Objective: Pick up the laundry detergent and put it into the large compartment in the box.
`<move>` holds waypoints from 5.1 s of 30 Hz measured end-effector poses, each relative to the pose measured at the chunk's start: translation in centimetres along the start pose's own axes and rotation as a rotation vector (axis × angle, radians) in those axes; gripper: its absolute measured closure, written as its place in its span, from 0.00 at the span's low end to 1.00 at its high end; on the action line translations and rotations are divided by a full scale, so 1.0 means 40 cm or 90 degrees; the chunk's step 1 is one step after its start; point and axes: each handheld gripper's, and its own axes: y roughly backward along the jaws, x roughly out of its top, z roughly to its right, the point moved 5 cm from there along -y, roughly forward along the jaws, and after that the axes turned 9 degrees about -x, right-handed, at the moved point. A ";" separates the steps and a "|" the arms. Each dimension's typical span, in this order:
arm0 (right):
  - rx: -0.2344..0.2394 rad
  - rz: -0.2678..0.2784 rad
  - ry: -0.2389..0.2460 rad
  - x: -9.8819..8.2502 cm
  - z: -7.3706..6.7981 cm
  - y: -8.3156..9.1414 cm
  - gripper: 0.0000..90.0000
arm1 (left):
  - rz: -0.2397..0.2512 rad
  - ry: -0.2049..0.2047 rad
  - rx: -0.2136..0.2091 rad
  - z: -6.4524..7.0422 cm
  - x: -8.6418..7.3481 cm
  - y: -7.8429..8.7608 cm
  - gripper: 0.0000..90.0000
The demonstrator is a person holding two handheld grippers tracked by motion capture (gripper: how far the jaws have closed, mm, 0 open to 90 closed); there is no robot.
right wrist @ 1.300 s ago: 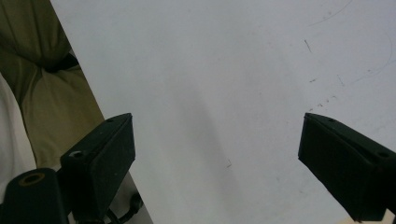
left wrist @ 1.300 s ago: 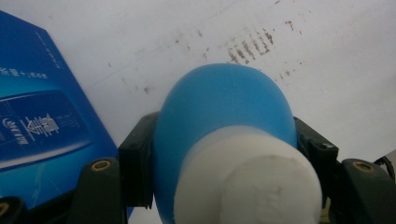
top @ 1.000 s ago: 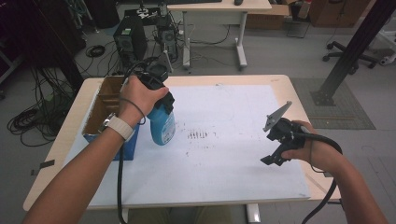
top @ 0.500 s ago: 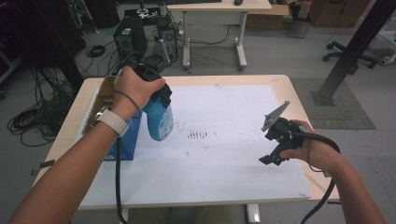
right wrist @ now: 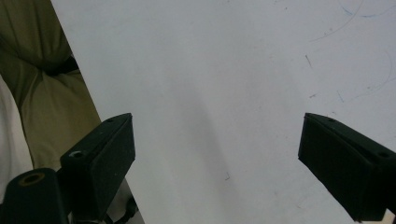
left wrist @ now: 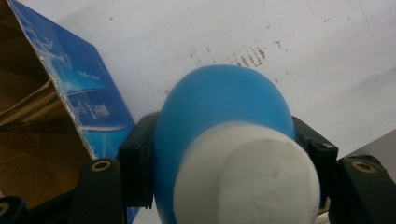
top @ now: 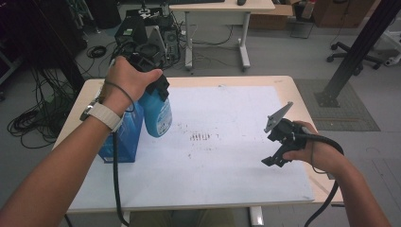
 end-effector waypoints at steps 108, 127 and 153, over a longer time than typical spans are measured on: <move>0.003 0.004 0.010 0.029 0.004 -0.010 0.12 | 0.083 0.219 0.104 -0.270 -0.080 0.223 0.42; 0.000 -0.001 0.006 0.020 0.005 -0.012 0.12 | 0.067 0.238 0.110 -0.318 -0.098 0.121 0.42; 0.006 -0.002 -0.001 0.010 0.004 -0.025 0.12 | 0.055 0.247 0.103 -0.366 -0.126 -0.016 0.42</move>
